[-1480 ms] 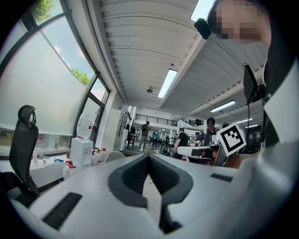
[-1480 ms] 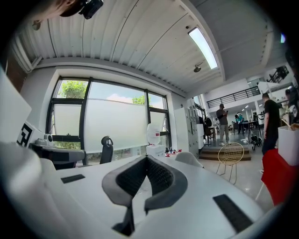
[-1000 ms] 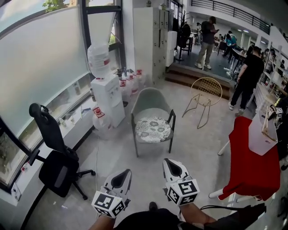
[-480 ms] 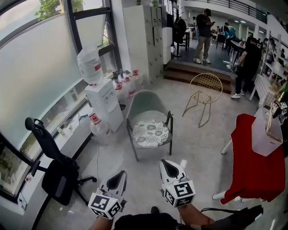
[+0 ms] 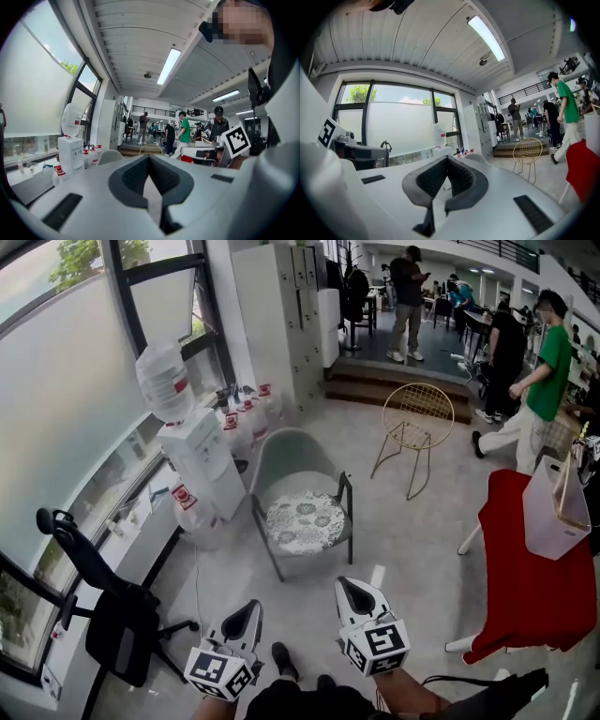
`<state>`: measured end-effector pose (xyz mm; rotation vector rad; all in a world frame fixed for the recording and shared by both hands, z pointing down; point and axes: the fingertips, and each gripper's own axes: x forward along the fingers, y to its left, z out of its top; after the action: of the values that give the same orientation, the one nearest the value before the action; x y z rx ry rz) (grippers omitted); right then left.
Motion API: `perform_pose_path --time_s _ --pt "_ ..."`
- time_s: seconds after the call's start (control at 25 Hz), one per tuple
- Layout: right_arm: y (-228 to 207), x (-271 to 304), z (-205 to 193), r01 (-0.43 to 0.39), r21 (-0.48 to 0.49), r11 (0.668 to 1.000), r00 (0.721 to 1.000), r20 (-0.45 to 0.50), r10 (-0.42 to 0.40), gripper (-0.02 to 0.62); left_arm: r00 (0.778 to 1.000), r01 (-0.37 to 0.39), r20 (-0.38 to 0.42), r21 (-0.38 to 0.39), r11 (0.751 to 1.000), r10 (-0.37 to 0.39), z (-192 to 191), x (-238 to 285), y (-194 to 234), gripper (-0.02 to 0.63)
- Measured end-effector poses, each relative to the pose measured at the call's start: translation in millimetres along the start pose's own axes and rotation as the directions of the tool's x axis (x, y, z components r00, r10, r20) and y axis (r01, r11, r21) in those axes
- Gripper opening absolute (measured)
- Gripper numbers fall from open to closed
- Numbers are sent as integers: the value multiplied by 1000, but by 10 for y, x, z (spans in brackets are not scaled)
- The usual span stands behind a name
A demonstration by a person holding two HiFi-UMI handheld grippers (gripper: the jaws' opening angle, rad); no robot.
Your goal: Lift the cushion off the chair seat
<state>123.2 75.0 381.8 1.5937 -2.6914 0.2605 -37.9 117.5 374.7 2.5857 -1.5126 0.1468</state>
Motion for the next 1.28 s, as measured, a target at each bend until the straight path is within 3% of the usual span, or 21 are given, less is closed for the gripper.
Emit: perform_pose_path --time_s 0.4,1.28 --pt "111 641 209 8 -39 999 1000 30 -7 6 998 36 57 -28 999 -34 143 380 598 8" --pt "427 2139 316 54 -82 995 998 -24 -57 6 987 128 99 -49 990 -123 376 985 1980 8"
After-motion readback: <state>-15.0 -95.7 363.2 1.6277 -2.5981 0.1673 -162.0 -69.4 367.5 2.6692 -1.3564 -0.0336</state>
